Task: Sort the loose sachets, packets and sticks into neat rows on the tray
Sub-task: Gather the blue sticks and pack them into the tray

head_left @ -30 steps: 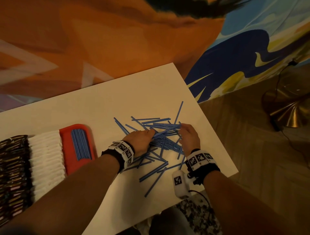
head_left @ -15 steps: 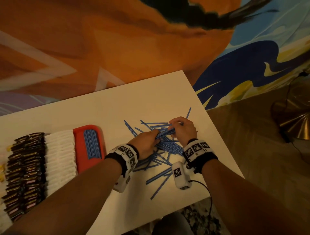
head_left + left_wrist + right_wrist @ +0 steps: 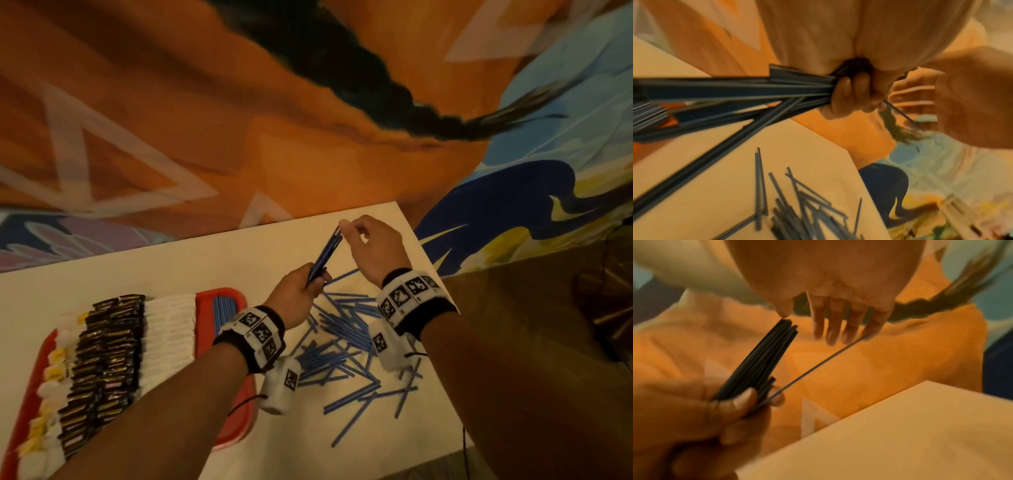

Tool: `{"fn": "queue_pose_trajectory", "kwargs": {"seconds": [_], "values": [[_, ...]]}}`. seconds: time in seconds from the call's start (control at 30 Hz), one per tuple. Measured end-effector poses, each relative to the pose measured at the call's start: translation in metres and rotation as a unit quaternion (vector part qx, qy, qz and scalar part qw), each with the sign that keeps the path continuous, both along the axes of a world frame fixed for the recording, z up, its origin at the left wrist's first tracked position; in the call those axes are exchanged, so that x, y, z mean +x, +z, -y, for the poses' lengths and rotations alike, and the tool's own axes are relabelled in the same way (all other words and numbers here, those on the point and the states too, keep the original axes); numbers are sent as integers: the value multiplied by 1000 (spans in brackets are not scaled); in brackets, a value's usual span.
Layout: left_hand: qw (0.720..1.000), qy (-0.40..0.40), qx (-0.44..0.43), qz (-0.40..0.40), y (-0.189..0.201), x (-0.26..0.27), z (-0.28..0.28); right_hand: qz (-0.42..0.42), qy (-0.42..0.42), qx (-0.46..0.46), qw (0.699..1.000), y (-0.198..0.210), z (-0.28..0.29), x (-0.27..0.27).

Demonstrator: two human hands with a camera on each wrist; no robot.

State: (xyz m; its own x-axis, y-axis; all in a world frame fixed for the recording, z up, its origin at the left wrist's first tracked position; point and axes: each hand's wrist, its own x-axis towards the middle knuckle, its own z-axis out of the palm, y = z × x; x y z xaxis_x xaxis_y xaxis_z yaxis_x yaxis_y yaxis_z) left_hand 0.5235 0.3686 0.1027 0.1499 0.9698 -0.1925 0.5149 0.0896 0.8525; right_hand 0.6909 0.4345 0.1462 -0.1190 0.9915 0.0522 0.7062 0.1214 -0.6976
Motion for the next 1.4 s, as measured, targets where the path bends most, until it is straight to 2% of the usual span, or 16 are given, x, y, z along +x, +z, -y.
{"fn": "queue_pose_trajectory", "kwargs": {"seconds": [0.1,0.13,0.2,0.23,0.27,0.33,0.4,0.47,0.63,0.87,1.0,1.1,1.2,1.27,1.3,1.4], "values": [[994,55,5,92,17,-10,2,-74,-52,-88,992,21,0,-17],[990,67,0,125,23,-13,4,-138,-63,-121,981,28,1,-24],[982,81,-11,172,35,-19,8,-310,-83,-186,929,47,5,-39],[979,82,-15,188,40,-22,10,-365,-79,-196,907,56,7,-46],[976,77,-17,202,44,-26,13,-381,-65,-191,902,64,8,-53],[973,63,-21,221,56,-33,17,-338,-25,-157,928,81,9,-67],[968,52,-23,244,72,-39,20,-237,18,-87,967,100,9,-82],[959,44,-21,278,93,-45,21,-180,50,-43,981,122,10,-97],[937,50,15,345,160,-61,21,-247,120,-22,961,194,10,-135],[920,38,112,374,250,-86,9,-282,170,101,939,293,18,-182],[912,69,152,376,298,-105,7,-338,239,91,906,340,23,-198],[895,101,191,390,334,-124,5,-410,223,103,878,356,25,-197],[864,127,217,436,364,-146,-2,-416,183,58,889,345,31,-194],[841,131,227,474,379,-159,-7,-357,191,-39,913,327,36,-195],[828,130,226,496,385,-163,-9,-332,213,-96,914,318,39,-196],[811,124,221,527,397,-168,-15,-302,295,-208,882,305,56,-205]]}}
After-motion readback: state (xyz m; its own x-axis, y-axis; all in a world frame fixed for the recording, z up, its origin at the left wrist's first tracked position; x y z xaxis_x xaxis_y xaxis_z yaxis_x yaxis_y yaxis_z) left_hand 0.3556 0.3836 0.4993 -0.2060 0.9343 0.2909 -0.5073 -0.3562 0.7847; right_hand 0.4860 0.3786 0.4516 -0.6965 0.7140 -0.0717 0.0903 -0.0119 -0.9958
